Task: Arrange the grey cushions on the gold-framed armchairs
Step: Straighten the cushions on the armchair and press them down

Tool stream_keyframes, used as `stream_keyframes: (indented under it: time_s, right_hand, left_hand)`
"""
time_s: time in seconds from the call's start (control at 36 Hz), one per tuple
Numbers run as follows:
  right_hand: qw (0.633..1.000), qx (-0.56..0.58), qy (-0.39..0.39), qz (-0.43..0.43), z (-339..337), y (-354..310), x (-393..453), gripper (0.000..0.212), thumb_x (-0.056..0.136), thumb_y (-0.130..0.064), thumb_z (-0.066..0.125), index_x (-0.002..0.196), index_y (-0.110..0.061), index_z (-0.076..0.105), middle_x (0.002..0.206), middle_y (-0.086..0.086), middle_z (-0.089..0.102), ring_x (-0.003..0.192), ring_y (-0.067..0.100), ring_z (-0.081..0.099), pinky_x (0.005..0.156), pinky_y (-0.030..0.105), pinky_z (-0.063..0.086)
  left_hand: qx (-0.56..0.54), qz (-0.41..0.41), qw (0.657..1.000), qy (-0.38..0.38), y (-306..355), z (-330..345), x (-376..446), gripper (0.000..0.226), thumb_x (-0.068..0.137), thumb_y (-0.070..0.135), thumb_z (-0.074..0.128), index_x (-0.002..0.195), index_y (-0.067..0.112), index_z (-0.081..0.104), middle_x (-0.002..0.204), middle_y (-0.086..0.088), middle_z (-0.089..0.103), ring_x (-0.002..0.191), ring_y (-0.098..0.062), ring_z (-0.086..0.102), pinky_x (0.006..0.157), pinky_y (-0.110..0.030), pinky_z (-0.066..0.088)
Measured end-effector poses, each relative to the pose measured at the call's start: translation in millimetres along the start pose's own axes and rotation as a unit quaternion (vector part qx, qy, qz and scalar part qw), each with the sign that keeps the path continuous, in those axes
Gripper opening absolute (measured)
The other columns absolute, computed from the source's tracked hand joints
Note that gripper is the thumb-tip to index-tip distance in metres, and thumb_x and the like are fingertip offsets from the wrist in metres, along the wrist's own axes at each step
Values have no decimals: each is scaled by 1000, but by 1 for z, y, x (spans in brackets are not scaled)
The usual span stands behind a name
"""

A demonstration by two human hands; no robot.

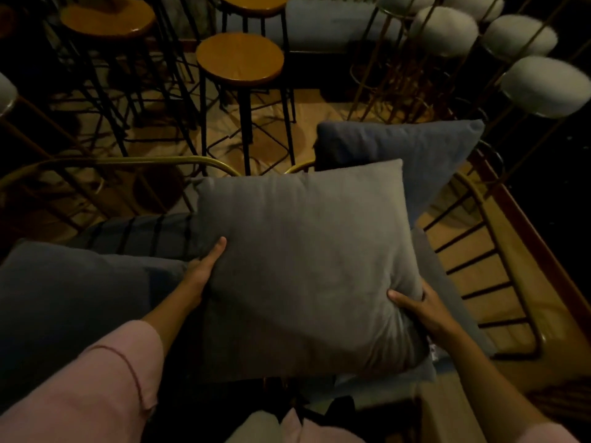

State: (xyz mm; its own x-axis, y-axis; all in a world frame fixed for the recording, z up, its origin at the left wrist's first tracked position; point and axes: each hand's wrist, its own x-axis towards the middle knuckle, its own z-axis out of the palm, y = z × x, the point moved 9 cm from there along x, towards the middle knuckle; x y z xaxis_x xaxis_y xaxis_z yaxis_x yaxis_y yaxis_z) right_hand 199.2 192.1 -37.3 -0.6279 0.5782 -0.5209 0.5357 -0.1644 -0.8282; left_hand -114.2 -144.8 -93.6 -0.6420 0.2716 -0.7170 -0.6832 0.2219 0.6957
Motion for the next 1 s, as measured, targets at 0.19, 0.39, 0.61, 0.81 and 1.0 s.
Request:
stream_keyframes:
  time_s: [0.19, 0.39, 0.61, 0.81, 1.0]
  right_hand:
    - [994, 4, 91, 64, -108, 40, -36, 81, 74, -36, 82, 144, -16, 44, 132, 10, 59, 92, 19, 60, 77, 34, 47]
    - [985, -48, 164, 22, -200, 28, -17, 111, 59, -63, 82, 150, -25, 33, 153, 6, 40, 134, 31, 44, 96, 38, 41]
    - [963, -259, 65, 33, -198, 64, 37, 140, 42, -91, 65, 157, -28, 13, 164, 10, 16, 150, 31, 18, 120, 48, 23]
    - [923, -373, 4, 99, -167, 120, 36, 131, 58, -85, 63, 148, -46, -25, 159, 13, -33, 145, 41, -28, 117, 62, -8]
    - [932, -354, 50, 63, -169, 104, 34, 132, 52, -90, 56, 151, -44, -17, 163, 14, -23, 148, 39, -21, 117, 64, -6]
  left_hand:
    - [-13, 52, 998, -30, -18, 130, -58, 114, 35, 72, 83, 127, 10, 59, 121, -8, 68, 106, -28, 67, 98, -44, 53]
    - [7, 55, 996, -67, -49, 240, -72, 101, 54, 65, 82, 134, 11, 51, 131, 3, 58, 114, -16, 55, 100, -29, 46]
    - [263, 72, 962, 8, -97, 307, -54, 136, 53, 77, 72, 153, 27, -5, 161, -10, 18, 147, -33, 24, 120, -51, 23]
    - [392, 98, 914, 48, -120, 309, -63, 132, 63, 73, 70, 150, 30, -19, 163, -14, -5, 151, -33, 2, 122, -52, 9]
    - [360, 114, 925, 41, -114, 302, -71, 126, 66, 69, 71, 152, 32, -13, 164, -9, -7, 151, -33, 7, 122, -52, 15]
